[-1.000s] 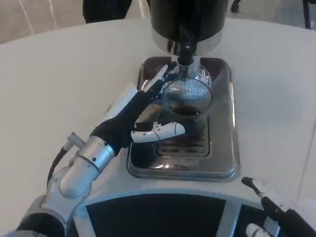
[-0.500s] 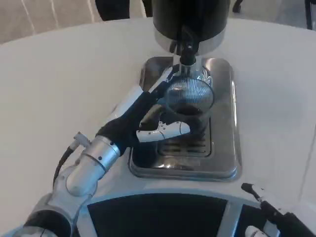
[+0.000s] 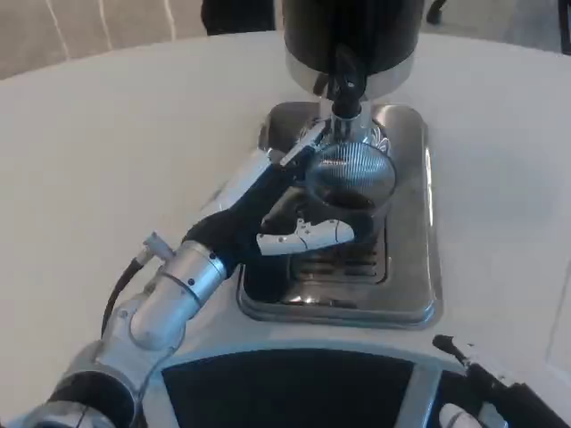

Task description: Grasp the cup under the faucet to collect the drink, then remove the cup.

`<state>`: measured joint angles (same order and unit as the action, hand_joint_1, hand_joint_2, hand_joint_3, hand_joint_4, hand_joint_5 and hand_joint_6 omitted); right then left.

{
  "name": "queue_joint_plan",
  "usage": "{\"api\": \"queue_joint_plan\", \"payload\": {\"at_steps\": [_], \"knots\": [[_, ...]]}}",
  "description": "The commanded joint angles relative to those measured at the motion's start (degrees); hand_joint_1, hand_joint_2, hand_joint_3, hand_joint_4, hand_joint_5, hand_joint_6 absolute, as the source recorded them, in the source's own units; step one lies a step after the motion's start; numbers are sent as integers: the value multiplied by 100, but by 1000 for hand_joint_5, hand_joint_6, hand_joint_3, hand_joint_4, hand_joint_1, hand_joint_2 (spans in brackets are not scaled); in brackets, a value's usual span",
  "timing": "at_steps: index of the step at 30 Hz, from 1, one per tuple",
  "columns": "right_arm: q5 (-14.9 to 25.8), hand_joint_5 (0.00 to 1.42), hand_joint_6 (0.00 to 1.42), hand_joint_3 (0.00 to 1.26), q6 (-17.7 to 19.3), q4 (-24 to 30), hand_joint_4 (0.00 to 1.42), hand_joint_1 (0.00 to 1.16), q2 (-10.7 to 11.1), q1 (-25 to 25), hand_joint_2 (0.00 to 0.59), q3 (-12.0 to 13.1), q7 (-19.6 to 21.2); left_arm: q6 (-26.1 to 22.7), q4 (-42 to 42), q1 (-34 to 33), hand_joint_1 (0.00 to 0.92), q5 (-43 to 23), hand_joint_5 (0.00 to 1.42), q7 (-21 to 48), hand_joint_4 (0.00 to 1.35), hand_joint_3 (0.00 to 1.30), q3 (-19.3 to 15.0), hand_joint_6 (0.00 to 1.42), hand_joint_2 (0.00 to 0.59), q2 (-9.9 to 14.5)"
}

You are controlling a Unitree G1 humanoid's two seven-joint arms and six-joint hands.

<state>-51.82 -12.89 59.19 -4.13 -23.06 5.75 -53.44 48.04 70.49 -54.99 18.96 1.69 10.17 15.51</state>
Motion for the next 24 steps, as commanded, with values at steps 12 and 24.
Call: {"api": "queue_joint_plan", "payload": {"at_steps": [12,24], "knots": [[-68,0,0,51,-323,81,0,0,84,66,556,-145,15,-51,38,-61,395,399,307,-361,155,133,199,249,89,32],[22,0,0,54,-399,81,0,0,56,47,554,2,35,-316,54,-117,397,645,389,-792,187,140,475,254,92,-92]]}}
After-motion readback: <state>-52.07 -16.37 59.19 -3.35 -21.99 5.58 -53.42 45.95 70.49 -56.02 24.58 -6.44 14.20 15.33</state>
